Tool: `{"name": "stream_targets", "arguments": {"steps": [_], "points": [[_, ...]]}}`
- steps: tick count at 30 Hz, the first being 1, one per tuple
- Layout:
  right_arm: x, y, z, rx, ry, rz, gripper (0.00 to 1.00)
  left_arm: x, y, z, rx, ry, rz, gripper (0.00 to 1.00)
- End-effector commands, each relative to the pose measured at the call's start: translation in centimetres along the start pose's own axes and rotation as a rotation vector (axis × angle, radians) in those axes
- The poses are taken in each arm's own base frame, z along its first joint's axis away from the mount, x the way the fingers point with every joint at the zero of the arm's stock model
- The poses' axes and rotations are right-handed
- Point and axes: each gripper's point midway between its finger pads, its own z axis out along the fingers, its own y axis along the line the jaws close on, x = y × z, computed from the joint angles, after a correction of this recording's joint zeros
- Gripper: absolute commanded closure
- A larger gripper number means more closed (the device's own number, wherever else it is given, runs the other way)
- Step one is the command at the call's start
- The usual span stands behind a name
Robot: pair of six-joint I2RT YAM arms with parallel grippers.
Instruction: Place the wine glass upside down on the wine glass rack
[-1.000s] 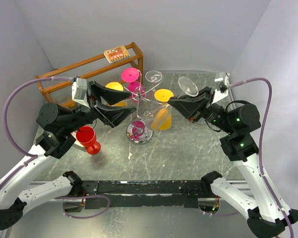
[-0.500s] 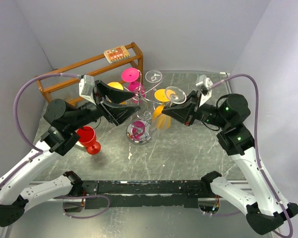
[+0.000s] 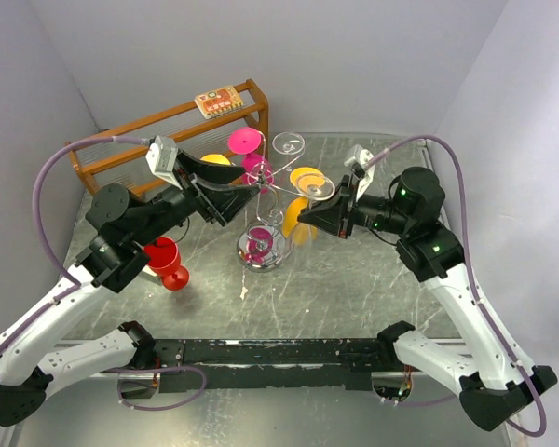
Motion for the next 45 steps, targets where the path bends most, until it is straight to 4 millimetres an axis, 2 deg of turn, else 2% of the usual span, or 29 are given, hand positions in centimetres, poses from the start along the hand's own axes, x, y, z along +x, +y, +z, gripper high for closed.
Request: {"name": "stream_targets", "arguments": {"steps": [1,6,10,24,45], "points": [[1.9,-1.2,0.6,0.044,0.052,-0.003,1.00,-1.1,1.2,-0.5,-0.092,-0.034,0.024,0.23],[4.2,-1.1,2.8,0.071,0.122,-0.015,1.00,-0.9,2.0,-0.7,-0.136,-0.027,0.029,0.23],[4.9,-2.0,3.5,0.132,0.137,-0.028,1.00,-0.8,2.2,-0.9,-0.151,-0.022,0.031,0.23],[6.4,-3.6,3.7,0.200,0.157,-0.031,1.00,1.3,2.3,0.0,-0.119,0.069,0.025,0.23],[7.4,-4.4,6.8,0.163,0.157,-0.053,1.00,2.0,3.4,0.2,-0.171,0.098,0.024,0.23]]}}
